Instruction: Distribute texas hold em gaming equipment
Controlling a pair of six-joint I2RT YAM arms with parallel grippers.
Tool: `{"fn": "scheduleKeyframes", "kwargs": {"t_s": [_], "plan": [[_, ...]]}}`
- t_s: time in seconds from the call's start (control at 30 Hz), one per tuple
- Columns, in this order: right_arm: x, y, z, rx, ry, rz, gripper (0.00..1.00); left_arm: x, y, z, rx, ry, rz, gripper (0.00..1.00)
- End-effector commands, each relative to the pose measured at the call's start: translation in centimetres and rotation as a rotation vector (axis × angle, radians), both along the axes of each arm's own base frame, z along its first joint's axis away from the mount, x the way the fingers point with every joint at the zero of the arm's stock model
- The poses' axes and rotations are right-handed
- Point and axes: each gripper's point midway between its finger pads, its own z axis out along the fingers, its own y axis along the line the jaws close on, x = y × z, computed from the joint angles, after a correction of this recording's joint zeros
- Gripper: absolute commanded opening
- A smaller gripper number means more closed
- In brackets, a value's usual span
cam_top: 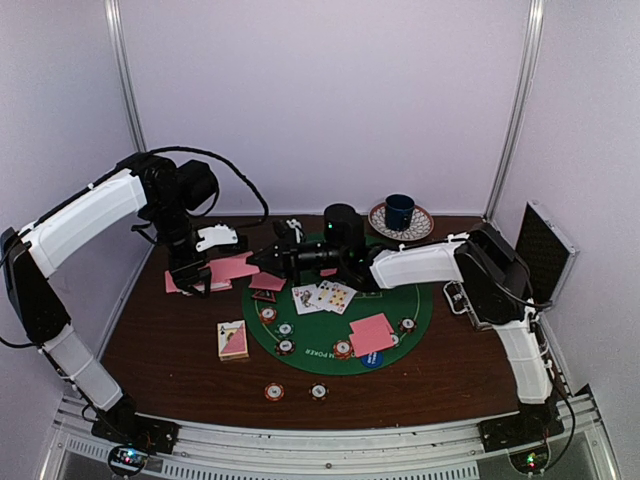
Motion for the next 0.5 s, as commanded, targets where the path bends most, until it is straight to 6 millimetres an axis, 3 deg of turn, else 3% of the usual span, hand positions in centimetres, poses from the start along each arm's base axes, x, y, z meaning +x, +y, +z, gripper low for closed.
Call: {"fn": "scheduleKeyframes", "kwargs": {"t_s": [0.0, 0.17, 0.27, 0.33, 0.47], "plan": [[0.3, -2.1, 4.4, 0.082, -0.064, -0.016, 0.00, -0.1, -0.1, 1.0, -0.023, -0.031, -0.013, 0.00], [1.8, -4.5, 4.8, 0.099, -0.066, -0.055, 0.00, -0.1, -0.1, 0.9, -0.021, -0.030, -0.013, 0.00], [3.1, -6.9, 4.1, 0.075, -0.070, -0.100, 0.00, 0.0, -0.2, 1.0, -0.023, -0.031, -0.013, 0.00], [4.2, -8.9, 3.1, 0.039, -0.075, -0.133, 0.00, 0.0, -0.1, 1.0, -0.019, -0.033, -0.014, 0.00], [6.9, -14.3, -0.7, -0.111, -0.087, -0.232, 0.00, -0.1, -0.2, 1.0, -0.023, -0.031, -0.015, 0.00]]}}
